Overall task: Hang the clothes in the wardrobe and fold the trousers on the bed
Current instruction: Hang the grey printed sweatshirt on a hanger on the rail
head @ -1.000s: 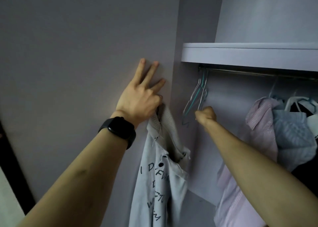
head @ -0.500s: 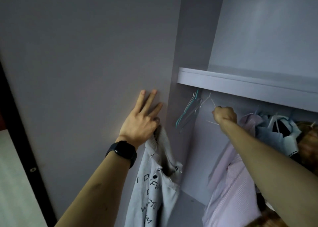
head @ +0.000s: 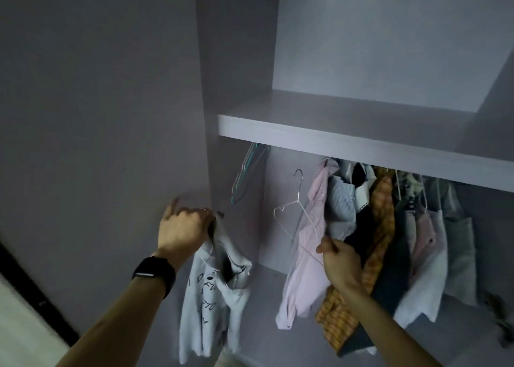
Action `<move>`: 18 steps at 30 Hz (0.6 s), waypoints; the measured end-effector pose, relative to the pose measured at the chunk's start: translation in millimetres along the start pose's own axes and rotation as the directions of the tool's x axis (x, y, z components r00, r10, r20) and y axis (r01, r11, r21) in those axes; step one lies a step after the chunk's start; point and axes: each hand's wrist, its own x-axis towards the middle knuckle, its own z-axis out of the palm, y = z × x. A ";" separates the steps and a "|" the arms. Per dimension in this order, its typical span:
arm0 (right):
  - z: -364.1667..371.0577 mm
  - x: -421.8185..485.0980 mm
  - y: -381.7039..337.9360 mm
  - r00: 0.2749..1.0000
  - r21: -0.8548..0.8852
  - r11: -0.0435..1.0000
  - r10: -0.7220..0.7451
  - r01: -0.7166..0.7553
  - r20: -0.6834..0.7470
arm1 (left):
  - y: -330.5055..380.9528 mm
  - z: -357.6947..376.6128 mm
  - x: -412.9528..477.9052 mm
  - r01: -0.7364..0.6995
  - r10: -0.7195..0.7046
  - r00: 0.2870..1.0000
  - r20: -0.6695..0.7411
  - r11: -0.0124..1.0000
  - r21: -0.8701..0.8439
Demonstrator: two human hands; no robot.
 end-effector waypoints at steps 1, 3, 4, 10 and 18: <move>-7.6 -17.3 11.2 0.999 0.054 0.998 0.033 -0.033 0.012 | 7.9 3.7 -6.7 0.099 -0.092 0.993 0.074 0.991 -0.086; -19.5 -41.4 28.3 0.997 0.162 0.984 0.075 -0.077 0.020 | 23.3 8.6 -14.8 0.224 -0.180 0.968 0.175 0.933 -0.281; -24.5 -49.6 34.0 0.996 0.213 0.972 0.091 -0.094 0.024 | 33.5 8.5 -19.0 0.240 -0.169 0.961 0.221 0.906 -0.349; -42.0 -67.9 53.9 0.964 0.438 0.870 0.139 -0.228 0.226 | 91.0 12.9 -46.3 0.106 0.029 0.958 0.284 0.888 -0.448; -50.9 -72.9 93.5 0.887 0.643 0.642 0.136 -0.419 0.442 | 106.3 24.2 -72.8 -0.057 0.172 0.945 0.277 0.923 -0.380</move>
